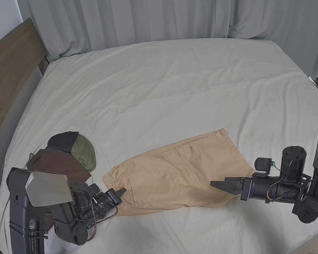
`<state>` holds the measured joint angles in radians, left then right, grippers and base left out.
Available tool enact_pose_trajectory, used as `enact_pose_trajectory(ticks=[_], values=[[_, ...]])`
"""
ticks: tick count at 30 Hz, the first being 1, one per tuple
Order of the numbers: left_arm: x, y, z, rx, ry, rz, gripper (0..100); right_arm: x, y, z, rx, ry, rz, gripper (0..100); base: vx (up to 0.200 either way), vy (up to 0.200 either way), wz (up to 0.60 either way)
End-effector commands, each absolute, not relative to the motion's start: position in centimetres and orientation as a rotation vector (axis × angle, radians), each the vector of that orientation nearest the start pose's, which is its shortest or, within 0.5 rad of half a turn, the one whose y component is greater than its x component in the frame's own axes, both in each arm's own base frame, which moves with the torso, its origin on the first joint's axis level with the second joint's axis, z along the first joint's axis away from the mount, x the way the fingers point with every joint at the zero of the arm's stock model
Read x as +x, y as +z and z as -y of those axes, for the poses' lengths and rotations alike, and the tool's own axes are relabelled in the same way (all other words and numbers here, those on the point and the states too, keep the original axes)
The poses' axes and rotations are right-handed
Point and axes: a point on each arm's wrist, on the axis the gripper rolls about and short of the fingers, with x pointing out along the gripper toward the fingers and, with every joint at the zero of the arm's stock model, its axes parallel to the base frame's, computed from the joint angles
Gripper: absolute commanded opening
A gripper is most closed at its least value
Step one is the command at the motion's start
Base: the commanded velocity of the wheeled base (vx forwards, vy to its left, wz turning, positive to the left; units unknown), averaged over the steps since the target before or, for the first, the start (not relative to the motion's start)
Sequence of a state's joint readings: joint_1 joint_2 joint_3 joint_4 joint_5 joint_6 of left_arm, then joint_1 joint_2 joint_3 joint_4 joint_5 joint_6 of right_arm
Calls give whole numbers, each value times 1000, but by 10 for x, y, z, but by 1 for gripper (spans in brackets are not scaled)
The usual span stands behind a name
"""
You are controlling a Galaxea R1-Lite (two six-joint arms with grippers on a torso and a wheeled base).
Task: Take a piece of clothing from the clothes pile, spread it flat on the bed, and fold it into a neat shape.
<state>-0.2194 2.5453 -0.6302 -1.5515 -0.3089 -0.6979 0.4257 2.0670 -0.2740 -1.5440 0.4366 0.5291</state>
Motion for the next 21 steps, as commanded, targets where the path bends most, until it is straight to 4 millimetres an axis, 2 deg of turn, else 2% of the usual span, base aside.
enact_pose_trajectory(ticks=[1,16,21], values=[[345,-56,84,-686,-376,-528,0,246,52,-122,493,770,-480,100,0,0,0],[336,-29,80,-697,-419,-507,0,244,50,-121,493,766,-492,100,0,0,0],[326,-18,76,-704,-459,-525,0,245,50,-122,493,768,-492,100,0,0,0]])
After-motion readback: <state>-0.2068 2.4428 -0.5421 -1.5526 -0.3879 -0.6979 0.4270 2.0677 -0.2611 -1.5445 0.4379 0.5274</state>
